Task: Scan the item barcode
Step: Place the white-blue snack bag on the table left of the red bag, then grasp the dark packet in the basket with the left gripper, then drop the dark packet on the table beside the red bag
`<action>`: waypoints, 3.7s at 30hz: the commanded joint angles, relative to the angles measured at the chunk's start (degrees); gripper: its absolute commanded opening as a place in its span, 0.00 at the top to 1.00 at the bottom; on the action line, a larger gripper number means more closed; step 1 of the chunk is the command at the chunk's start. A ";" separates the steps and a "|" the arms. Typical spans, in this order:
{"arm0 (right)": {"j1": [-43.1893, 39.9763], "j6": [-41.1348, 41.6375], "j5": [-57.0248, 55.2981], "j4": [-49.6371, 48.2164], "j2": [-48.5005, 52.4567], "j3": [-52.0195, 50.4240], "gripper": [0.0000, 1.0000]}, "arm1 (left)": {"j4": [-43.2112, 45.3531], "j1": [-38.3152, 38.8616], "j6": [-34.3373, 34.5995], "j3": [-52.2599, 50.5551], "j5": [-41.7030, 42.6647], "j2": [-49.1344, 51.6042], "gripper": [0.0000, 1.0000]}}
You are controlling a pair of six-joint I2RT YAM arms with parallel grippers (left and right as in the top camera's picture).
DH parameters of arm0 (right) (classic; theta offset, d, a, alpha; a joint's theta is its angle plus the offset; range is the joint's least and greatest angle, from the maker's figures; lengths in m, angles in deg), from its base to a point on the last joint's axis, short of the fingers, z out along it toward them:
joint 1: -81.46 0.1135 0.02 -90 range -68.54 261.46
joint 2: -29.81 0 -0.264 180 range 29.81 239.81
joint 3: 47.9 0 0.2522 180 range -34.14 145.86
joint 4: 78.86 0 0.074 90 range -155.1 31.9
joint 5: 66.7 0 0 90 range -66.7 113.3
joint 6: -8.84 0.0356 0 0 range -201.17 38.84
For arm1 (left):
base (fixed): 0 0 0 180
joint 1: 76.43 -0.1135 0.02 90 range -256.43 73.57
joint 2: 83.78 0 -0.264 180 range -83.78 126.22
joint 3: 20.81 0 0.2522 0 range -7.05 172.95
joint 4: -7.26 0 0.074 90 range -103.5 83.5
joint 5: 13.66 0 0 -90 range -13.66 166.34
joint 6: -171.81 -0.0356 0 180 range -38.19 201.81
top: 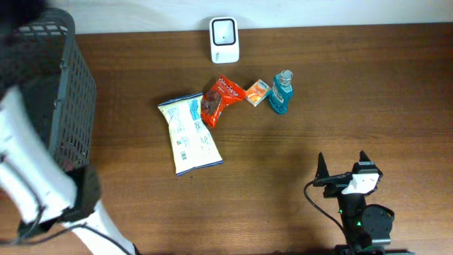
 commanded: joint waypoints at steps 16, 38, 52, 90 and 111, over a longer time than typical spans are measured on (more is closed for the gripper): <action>0.35 0.61 -0.48 0.11 -0.44 -0.46 0.01 | -10.93 -15.56 -6.78 -47.04 -4.02 2.71 0.35; 0.35 0.61 -0.48 0.11 -0.44 -0.46 0.01 | -2.34 -12.11 -11.43 -79.73 -9.25 2.84 0.37; 0.35 0.61 -0.48 0.11 -0.44 -0.46 0.01 | 6.49 -14.78 -11.43 -84.70 -9.79 2.93 0.74; 0.35 0.61 -0.48 0.11 -0.44 -0.46 0.02 | -12.72 35.39 -7.39 -30.03 8.17 6.14 1.00; 0.35 0.61 -0.48 0.11 -0.44 -0.46 0.01 | -1.95 34.58 -6.29 -33.48 5.81 6.45 0.07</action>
